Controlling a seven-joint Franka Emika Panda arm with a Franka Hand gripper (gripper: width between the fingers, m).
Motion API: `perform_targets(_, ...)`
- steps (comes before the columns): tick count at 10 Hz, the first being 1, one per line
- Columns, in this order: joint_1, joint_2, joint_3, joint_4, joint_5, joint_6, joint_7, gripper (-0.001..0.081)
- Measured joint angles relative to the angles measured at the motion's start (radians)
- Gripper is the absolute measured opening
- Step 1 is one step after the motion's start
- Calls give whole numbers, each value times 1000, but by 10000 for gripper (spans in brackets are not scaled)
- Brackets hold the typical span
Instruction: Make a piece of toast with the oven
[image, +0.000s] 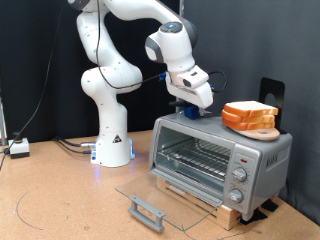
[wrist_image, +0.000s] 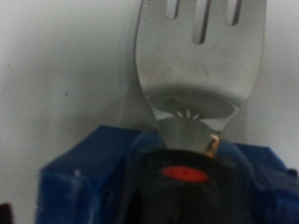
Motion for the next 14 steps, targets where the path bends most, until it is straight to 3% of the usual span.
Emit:
perform_targets(2, 0, 2, 0, 0, 1, 1, 0, 573)
perform_targets(3, 0, 2, 0, 0, 2, 2, 0, 573)
perform_targets(4, 0, 3, 0, 0, 2, 4, 0, 480)
perform_targets(11, 0, 3, -2, 2, 21, 15, -14, 492)
perform_targets(14, 0, 3, 15, -12, 16, 104, -29, 513)
